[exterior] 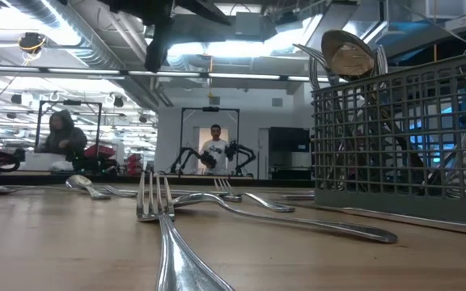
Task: Sort silverware
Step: Put the silver fork into the gray silverware basket
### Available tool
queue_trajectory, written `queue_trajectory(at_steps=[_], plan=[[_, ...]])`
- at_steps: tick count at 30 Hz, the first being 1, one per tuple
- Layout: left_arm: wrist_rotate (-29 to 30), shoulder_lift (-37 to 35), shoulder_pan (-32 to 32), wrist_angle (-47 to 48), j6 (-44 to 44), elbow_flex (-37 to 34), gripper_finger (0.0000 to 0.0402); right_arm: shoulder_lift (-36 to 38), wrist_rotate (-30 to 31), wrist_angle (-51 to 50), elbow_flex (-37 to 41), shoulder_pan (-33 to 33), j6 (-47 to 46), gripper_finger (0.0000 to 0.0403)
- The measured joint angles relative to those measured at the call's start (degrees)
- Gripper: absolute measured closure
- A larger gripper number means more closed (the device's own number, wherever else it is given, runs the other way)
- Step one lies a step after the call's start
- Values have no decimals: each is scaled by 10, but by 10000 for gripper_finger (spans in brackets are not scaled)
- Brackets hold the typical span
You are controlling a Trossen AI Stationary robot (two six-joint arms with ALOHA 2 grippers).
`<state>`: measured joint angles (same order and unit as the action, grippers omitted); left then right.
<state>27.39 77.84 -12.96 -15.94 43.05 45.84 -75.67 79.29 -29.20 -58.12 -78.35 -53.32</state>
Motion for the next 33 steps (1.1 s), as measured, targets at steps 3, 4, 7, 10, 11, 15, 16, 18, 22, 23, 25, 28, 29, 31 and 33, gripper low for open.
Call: queue_trajectory(at_steps=[3, 4, 7, 10, 11, 15, 16, 18, 22, 23, 25, 28, 29, 31, 33], plan=[[-3, 0, 10, 5, -38, 0, 309, 25, 1, -13, -13, 0, 0, 284], [-4, 0, 14, 5, -53, 0, 309, 33, 2, -20, -18, 1, 1, 284], [-4, -8, 27, 14, -93, 0, 309, 55, 4, -27, -32, 27, 14, 284], [-8, -30, 43, 46, -117, 0, 309, 78, -15, -27, -50, 72, 42, 284], [-18, -42, 50, 62, -122, 0, 309, 84, -28, -27, -57, 94, 55, 284], [-79, -97, 79, 149, -138, 0, 309, 111, -93, -28, -88, 203, 107, 284], [-94, -110, 86, 173, -145, 0, 309, 117, -111, -28, -97, 233, 120, 284], [-118, -132, 97, 216, -163, 0, 309, 130, -156, -28, -115, 297, 147, 284], [-143, -149, 108, 262, -218, 0, 309, 153, -265, -28, -142, 428, 162, 284], [-146, -148, 109, 267, -231, 0, 309, 155, -289, -28, -148, 460, 162, 284], [-154, -145, 110, 272, -240, 0, 309, 156, -327, -26, -152, 523, 162, 284], [-157, -143, 112, 307, -201, 0, 309, 149, -389, -31, -152, 602, 162, 284], [-159, -143, 113, 324, -192, 0, 309, 146, -413, -34, -152, 627, 161, 284], [-169, -146, 113, 369, -199, 0, 309, 136, -466, -44, -152, 671, 161, 284], [-186, -146, 113, 410, -215, 0, 309, 124, -521, -44, -152, 710, 161, 284]])
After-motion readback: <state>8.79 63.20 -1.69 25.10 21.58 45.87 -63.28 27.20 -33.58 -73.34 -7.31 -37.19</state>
